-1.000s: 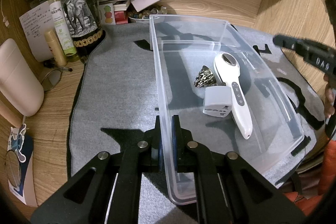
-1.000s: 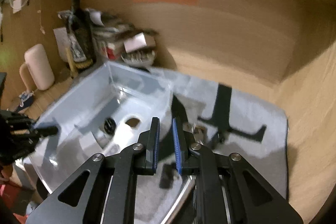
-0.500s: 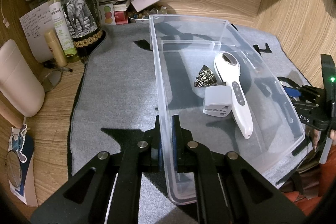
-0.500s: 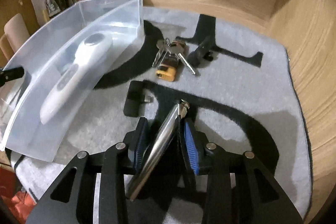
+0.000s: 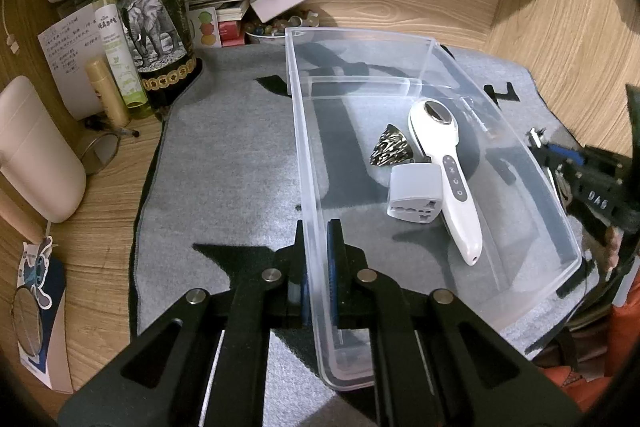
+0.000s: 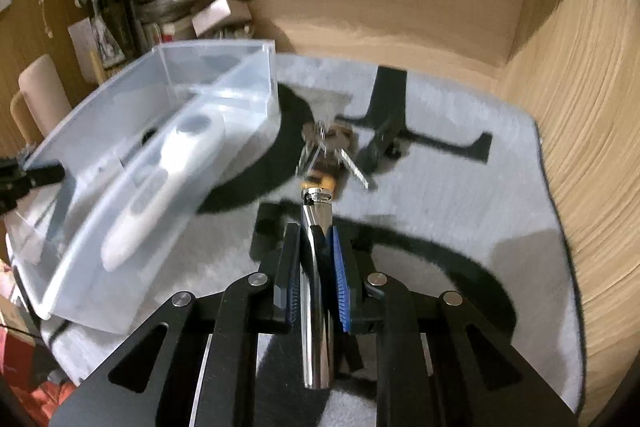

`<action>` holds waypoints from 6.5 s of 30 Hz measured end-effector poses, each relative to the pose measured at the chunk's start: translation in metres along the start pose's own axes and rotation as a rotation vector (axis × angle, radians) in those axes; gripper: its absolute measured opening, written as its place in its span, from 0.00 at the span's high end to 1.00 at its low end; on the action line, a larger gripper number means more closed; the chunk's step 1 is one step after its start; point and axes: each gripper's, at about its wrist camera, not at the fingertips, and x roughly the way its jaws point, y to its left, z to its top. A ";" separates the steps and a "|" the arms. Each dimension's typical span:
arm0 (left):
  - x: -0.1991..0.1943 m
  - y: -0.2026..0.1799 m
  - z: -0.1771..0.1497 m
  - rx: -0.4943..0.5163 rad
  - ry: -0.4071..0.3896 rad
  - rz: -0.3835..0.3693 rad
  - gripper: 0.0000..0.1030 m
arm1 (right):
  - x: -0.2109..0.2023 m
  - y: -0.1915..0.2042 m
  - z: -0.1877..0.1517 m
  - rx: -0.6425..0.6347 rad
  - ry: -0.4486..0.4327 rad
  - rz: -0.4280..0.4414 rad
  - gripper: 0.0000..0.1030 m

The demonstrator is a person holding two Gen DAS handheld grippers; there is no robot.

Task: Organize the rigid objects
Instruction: 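Lift the silver cylinder with the right tool and lower it into the box, then open the right tool to release the cylinder beside the massager, then move the right tool to the small black plastic piece and grasp it, then carry the black piece into the box and open the right tool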

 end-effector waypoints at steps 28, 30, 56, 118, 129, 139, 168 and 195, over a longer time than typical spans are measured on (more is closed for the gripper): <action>0.000 -0.001 -0.001 -0.003 -0.003 -0.003 0.93 | -0.070 0.076 0.077 -0.159 -0.287 0.158 0.86; -0.001 0.000 -0.001 -0.004 -0.003 -0.004 0.93 | -0.065 0.082 0.075 -0.166 -0.264 0.187 0.86; -0.001 -0.002 -0.002 -0.007 -0.003 -0.003 0.93 | 0.035 0.107 0.071 -0.219 0.062 0.210 0.86; -0.001 0.001 -0.003 -0.006 -0.003 -0.005 0.93 | 0.080 -0.047 0.063 0.086 0.097 -0.102 0.48; -0.001 0.002 -0.004 -0.006 -0.002 -0.003 0.93 | 0.084 -0.045 0.058 0.057 0.096 -0.072 0.78; -0.001 0.002 -0.003 -0.005 -0.002 -0.004 0.93 | 0.050 -0.037 0.062 0.045 0.028 -0.051 0.79; -0.001 0.002 -0.003 -0.004 -0.002 -0.004 0.93 | -0.032 0.082 0.082 -0.211 -0.200 0.151 0.78; 0.001 0.002 -0.002 -0.003 0.000 -0.005 0.93 | 0.036 0.122 0.063 -0.326 0.043 0.201 0.78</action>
